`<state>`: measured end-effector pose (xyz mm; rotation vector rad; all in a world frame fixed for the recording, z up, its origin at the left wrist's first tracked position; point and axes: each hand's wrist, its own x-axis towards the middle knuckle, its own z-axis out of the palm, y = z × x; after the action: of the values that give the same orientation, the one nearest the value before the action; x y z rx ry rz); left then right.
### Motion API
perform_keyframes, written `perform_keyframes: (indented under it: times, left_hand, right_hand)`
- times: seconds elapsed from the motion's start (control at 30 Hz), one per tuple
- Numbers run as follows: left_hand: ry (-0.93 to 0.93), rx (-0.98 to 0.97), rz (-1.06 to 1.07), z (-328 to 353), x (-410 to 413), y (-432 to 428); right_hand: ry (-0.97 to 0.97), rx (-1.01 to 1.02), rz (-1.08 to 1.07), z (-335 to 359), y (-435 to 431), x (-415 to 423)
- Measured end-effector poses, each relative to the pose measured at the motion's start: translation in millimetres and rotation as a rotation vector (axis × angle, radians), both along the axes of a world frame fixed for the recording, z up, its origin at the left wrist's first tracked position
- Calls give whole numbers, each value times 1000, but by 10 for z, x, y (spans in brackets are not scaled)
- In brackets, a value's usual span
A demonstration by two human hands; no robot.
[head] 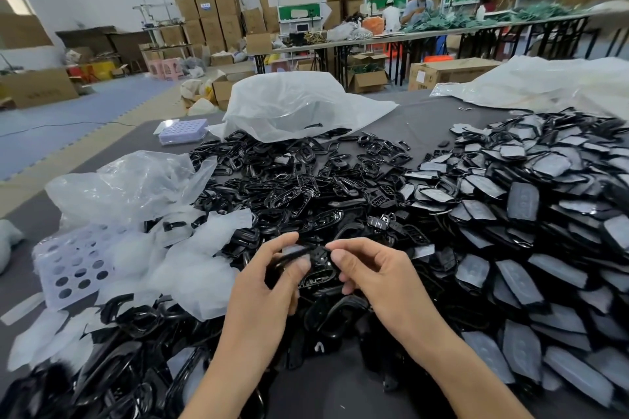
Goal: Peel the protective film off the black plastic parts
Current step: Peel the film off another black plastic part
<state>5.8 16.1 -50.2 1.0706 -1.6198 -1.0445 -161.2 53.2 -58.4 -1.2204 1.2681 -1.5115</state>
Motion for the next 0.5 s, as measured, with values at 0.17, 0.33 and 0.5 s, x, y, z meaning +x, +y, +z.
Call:
perform_keyframes:
  times: [0.17, 0.33, 0.5]
  left_hand:
    - [35, 52, -93, -19, -11, 22]
    - [166, 160, -227, 26, -35, 84]
    - [122, 59, -139, 36, -74, 101]
  right_hand:
    - [-37, 30, 57, 9, 11, 49]
    - [-57, 10, 44, 29, 7, 55]
    - [-146, 44, 105, 30, 20, 58]
